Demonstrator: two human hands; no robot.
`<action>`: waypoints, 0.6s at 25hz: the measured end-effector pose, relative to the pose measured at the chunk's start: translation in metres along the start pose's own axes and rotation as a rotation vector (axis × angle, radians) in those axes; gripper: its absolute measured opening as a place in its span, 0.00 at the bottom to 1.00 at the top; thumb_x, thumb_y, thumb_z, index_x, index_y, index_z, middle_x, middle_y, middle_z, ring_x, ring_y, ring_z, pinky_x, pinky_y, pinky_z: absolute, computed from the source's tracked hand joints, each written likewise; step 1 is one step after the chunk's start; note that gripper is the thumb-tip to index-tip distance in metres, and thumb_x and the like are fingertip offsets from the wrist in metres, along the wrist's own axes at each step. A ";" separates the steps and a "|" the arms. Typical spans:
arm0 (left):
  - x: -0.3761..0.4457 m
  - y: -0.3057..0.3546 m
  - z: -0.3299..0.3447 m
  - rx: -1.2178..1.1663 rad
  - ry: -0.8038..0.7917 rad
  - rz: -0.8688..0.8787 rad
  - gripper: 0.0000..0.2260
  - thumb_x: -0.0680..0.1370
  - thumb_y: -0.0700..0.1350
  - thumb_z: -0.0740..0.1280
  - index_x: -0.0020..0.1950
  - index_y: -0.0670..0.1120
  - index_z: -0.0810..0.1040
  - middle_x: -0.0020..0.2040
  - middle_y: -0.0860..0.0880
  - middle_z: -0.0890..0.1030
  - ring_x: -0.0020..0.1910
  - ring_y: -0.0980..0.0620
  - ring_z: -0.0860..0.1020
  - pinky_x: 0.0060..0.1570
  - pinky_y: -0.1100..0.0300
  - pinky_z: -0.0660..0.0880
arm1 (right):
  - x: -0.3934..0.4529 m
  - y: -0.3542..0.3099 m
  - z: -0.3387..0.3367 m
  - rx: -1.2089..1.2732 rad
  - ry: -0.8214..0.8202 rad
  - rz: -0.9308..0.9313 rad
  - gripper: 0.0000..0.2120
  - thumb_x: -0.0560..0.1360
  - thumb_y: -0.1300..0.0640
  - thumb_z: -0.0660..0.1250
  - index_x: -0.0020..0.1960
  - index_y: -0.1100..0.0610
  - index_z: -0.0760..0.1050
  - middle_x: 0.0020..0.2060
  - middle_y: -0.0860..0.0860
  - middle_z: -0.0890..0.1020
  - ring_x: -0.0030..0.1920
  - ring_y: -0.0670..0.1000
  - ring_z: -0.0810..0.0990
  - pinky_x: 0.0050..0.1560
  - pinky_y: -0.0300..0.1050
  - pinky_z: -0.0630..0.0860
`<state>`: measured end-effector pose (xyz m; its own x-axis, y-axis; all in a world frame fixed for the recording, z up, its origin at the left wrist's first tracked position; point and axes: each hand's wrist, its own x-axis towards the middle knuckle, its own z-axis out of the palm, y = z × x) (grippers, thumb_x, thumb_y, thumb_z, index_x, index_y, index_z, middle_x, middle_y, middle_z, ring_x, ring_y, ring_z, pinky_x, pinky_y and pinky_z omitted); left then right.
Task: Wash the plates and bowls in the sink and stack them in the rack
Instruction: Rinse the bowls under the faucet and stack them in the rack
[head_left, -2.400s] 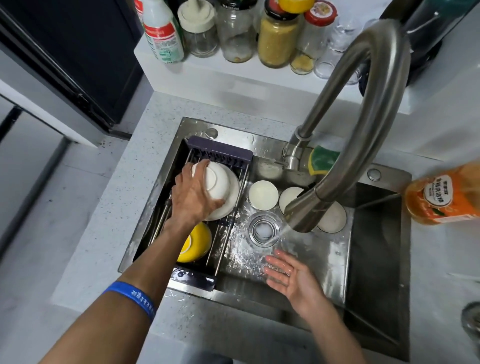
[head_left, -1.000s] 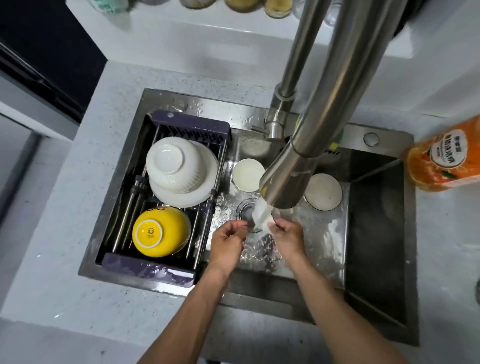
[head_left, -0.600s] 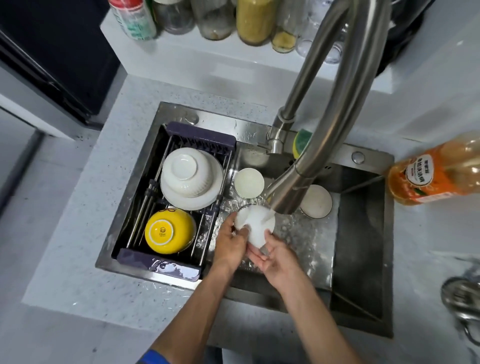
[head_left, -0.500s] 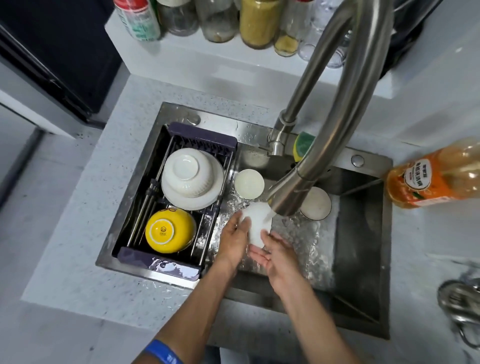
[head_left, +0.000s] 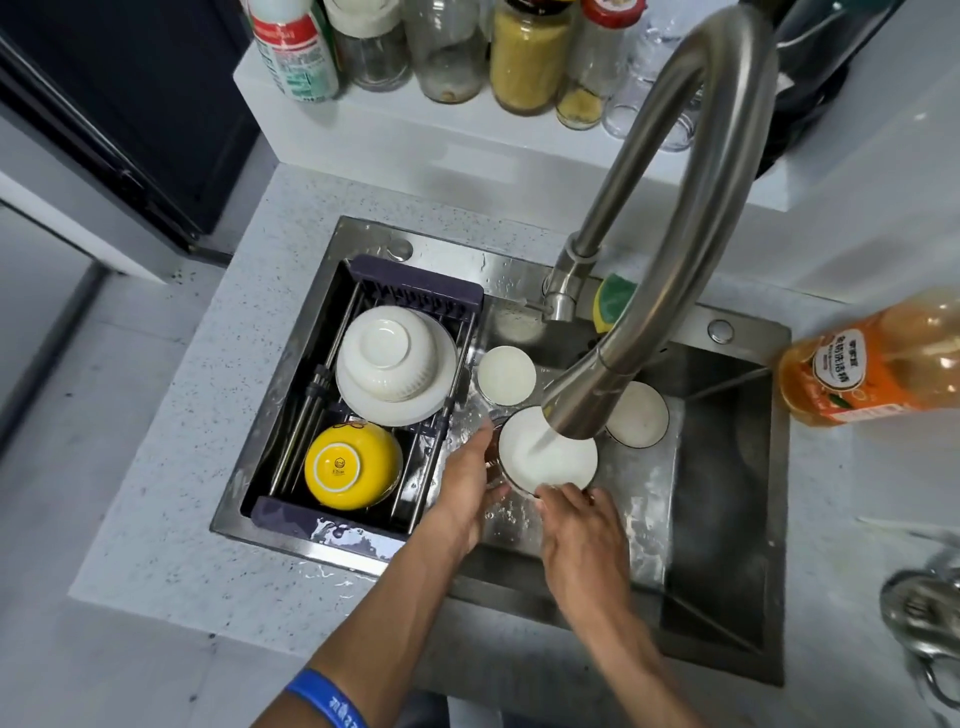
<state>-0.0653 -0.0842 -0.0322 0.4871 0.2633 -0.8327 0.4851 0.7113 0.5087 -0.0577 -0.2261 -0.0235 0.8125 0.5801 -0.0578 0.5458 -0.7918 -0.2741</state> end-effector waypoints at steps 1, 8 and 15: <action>-0.002 0.001 -0.001 -0.012 -0.002 0.024 0.15 0.82 0.54 0.59 0.57 0.50 0.82 0.53 0.48 0.85 0.50 0.51 0.81 0.48 0.57 0.76 | 0.000 -0.001 0.000 -0.001 0.013 -0.013 0.15 0.67 0.67 0.73 0.51 0.53 0.80 0.43 0.48 0.82 0.44 0.57 0.77 0.49 0.49 0.79; -0.004 -0.002 -0.008 0.014 0.014 0.067 0.15 0.82 0.52 0.60 0.59 0.47 0.82 0.57 0.43 0.84 0.51 0.50 0.80 0.53 0.53 0.76 | 0.002 -0.005 -0.003 0.043 0.015 0.033 0.17 0.66 0.69 0.71 0.51 0.54 0.80 0.43 0.48 0.82 0.43 0.56 0.76 0.47 0.49 0.79; -0.005 -0.003 -0.002 0.047 -0.001 0.115 0.14 0.83 0.49 0.60 0.59 0.47 0.82 0.54 0.47 0.85 0.50 0.53 0.81 0.46 0.59 0.77 | -0.002 -0.008 -0.002 0.089 -0.010 0.040 0.15 0.68 0.67 0.64 0.50 0.53 0.80 0.43 0.47 0.84 0.41 0.56 0.77 0.45 0.48 0.78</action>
<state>-0.0704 -0.0864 -0.0302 0.5417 0.3407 -0.7684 0.4596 0.6454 0.6102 -0.0633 -0.2208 -0.0196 0.8308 0.5508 -0.0796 0.4927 -0.7944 -0.3552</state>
